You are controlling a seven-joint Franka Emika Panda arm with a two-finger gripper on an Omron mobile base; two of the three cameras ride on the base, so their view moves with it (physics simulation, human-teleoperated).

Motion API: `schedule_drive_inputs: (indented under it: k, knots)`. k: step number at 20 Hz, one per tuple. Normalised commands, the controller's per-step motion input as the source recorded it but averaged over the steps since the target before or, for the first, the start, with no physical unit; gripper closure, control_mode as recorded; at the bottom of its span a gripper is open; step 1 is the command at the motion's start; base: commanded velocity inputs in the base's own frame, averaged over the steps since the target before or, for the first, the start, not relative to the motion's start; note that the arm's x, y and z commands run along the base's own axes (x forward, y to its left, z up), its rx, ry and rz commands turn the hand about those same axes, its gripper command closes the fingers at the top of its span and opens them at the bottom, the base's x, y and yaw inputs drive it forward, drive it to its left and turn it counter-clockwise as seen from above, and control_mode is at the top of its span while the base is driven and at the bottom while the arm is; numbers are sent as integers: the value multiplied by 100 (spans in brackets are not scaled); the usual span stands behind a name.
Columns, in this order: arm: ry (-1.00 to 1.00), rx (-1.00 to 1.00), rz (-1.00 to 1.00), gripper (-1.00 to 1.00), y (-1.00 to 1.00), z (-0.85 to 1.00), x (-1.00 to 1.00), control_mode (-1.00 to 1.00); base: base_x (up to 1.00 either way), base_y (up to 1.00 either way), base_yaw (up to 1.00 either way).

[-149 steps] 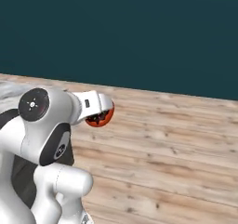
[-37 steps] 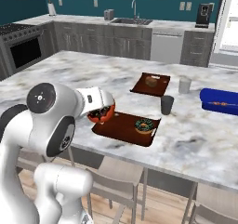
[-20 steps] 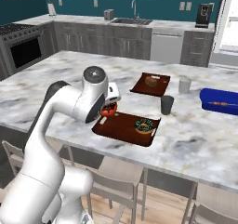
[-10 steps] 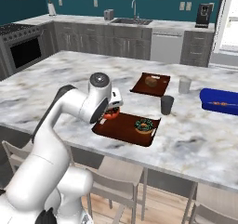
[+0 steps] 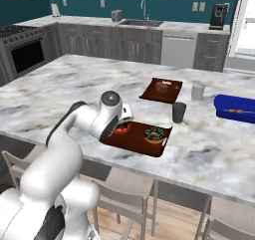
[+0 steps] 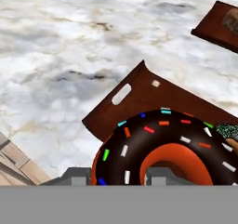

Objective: Take the donuts from the fridge and place them on the empty tray on the dining counter.

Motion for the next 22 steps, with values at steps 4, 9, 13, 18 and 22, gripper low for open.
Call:
schedule_drive_inputs:
  k: [4, 9, 13, 18, 22]
  knots:
    - [0, 0, 0, 100, 0, -43, 54, -100, 0, 0, 0]
    - [1, 0, 0, 100, 0, -41, 59, -100, 0, 0, 0]
    - [0, 0, 0, 100, 0, -37, 54, -100, 0, 0, 0]
    - [0, 0, 0, 100, -3, -29, 50, -100, 0, 0, 0]
    - [0, 0, 0, 100, -14, -29, 43, -100, 0, 0, 0]
